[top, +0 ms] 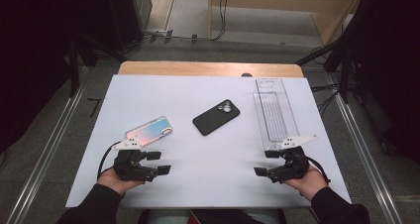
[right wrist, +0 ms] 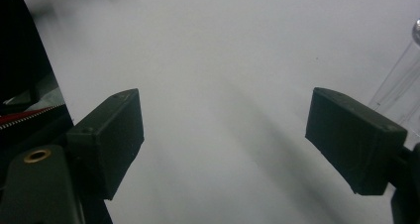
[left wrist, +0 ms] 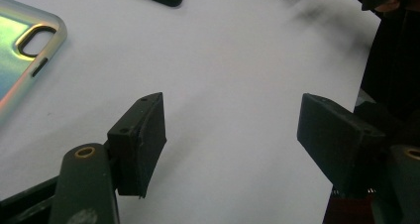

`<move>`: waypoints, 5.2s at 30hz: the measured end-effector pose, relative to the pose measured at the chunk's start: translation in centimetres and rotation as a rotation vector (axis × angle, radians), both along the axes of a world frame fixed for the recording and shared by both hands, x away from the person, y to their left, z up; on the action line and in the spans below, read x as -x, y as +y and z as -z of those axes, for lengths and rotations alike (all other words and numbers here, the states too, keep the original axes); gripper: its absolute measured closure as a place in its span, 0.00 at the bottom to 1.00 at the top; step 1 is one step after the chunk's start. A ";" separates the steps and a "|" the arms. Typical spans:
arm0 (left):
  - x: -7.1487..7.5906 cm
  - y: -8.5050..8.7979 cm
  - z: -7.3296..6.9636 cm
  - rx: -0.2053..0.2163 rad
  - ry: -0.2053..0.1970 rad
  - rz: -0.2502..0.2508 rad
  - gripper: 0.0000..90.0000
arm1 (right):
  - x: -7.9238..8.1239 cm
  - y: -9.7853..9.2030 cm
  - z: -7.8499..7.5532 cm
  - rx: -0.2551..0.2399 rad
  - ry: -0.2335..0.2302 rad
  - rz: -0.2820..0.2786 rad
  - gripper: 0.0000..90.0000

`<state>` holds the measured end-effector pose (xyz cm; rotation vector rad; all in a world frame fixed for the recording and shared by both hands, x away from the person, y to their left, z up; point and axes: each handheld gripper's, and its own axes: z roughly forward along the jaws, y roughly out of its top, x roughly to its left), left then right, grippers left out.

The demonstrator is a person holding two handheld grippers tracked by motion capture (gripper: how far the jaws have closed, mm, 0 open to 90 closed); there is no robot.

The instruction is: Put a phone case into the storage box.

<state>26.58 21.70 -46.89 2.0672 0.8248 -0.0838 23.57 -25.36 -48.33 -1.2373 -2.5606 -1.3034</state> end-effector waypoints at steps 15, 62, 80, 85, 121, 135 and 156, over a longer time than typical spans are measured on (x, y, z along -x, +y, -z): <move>0.1 0.0 0.0 -0.035 0.015 0.003 0.30 | 0.0 0.2 0.0 -0.014 0.008 -0.020 0.15; -1.2 1.4 -1.1 -0.037 -0.039 -0.067 0.14 | 0.1 0.1 0.1 -0.007 0.004 -0.020 0.15; -4.0 1.1 -3.3 -0.061 -0.085 -0.009 0.00 | 0.1 0.1 0.0 -0.018 0.003 -0.029 0.15; -5.0 1.2 -3.7 -0.047 -0.077 -0.029 0.01 | 0.1 0.2 0.0 -0.030 0.010 -0.033 0.15; -12.1 1.7 -3.8 -0.092 -0.140 -0.008 0.16 | 0.2 0.0 -0.2 -0.039 0.004 -0.037 0.15; -12.9 2.3 -3.0 -0.096 -0.181 -0.030 0.15 | 0.3 0.1 -0.2 -0.044 0.004 -0.040 0.15; -13.3 2.4 -0.4 -0.127 -0.174 0.003 0.00 | 0.3 0.0 -0.2 -0.048 0.006 -0.041 0.15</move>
